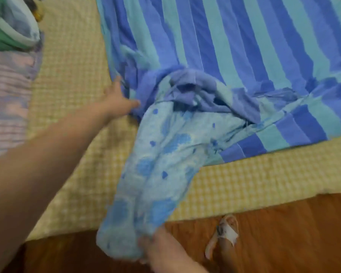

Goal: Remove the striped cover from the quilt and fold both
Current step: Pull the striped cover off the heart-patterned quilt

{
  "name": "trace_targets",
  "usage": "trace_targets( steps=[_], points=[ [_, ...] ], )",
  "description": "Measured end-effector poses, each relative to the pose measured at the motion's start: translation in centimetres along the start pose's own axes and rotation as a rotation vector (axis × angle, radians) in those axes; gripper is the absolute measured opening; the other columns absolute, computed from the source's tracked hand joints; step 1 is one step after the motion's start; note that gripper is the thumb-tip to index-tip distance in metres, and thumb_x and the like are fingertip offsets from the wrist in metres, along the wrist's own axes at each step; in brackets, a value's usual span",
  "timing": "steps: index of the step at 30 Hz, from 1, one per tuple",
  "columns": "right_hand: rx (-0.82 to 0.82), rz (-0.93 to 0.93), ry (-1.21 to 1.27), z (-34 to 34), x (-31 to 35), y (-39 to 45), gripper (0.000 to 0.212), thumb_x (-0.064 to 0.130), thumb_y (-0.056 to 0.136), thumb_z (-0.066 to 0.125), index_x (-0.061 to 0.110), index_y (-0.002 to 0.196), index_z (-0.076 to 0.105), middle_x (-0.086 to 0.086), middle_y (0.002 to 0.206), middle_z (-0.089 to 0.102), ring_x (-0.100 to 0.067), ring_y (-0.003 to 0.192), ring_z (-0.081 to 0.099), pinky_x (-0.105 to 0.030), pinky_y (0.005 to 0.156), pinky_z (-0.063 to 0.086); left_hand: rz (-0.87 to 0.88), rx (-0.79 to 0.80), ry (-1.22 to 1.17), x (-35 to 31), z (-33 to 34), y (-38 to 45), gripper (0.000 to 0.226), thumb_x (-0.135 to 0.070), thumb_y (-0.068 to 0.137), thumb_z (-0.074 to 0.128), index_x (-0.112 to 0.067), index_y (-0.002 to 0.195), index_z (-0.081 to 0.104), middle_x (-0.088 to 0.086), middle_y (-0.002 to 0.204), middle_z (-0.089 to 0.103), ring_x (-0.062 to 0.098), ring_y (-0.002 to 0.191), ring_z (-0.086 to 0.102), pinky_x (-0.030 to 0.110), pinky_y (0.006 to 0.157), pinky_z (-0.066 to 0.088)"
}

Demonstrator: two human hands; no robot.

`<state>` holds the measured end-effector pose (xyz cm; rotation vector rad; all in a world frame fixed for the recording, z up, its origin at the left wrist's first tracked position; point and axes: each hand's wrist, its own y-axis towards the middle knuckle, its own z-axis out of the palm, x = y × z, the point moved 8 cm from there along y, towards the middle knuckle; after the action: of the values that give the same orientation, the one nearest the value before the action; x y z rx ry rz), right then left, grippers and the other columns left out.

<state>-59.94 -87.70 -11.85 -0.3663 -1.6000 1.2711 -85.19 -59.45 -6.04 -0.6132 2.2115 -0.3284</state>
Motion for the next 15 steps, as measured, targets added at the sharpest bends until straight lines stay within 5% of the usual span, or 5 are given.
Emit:
trace_targets(
  steps=[2,6,8,10,15],
  points=[
    [0.031,-0.059,-0.249,1.3,-2.6,3.3,0.042,-0.005,0.104,0.028,-0.014,0.145,0.031,-0.022,0.154,0.034,-0.032,0.145,0.029,-0.031,0.118,0.016,-0.028,0.017,0.072,3.5,4.8,-5.4,0.088,-0.035,0.088,0.071,-0.016,0.157,0.02,0.019,0.157,0.026,0.033,0.145,0.028,0.04,0.119,0.026],
    [0.221,-0.197,-0.742,2.9,-3.4,3.6,0.026,0.02,0.098,0.05,0.02,0.119,0.065,-0.007,0.132,0.06,-0.023,0.124,0.053,-0.036,0.112,0.032,0.262,-0.141,0.288,7.2,11.0,-15.6,0.064,-0.027,0.084,0.076,-0.006,0.14,0.051,0.026,0.145,0.04,0.043,0.134,0.039,0.049,0.113,0.032],
    [0.056,-0.124,-0.625,-2.5,-3.8,4.2,0.019,0.018,0.094,0.052,0.028,0.099,0.067,0.001,0.107,0.069,-0.009,0.098,0.062,-0.034,0.099,0.047,0.428,-0.14,0.355,7.6,13.9,-19.8,0.054,-0.026,0.079,0.074,-0.011,0.129,0.059,0.019,0.137,0.048,0.038,0.126,0.047,0.047,0.109,0.037],
    [-0.195,-0.021,-0.519,-11.5,-4.2,4.3,0.024,0.008,0.09,0.052,0.029,0.085,0.063,0.0,0.093,0.069,-0.014,0.089,0.065,-0.04,0.089,0.051,0.521,-0.005,0.386,7.7,17.6,-22.7,0.054,-0.029,0.075,0.076,-0.019,0.125,0.059,0.011,0.132,0.051,0.033,0.121,0.051,0.04,0.105,0.037],
    [-0.668,-0.095,-0.836,-30.2,-0.1,1.3,0.022,0.008,0.089,0.053,0.019,0.1,0.068,-0.003,0.107,0.07,-0.022,0.1,0.064,-0.027,0.077,0.044,0.611,0.277,0.482,5.5,25.7,-25.7,0.051,-0.04,0.079,0.067,-0.027,0.127,0.053,0.003,0.133,0.052,0.026,0.124,0.05,0.041,0.104,0.045]
  ],
)
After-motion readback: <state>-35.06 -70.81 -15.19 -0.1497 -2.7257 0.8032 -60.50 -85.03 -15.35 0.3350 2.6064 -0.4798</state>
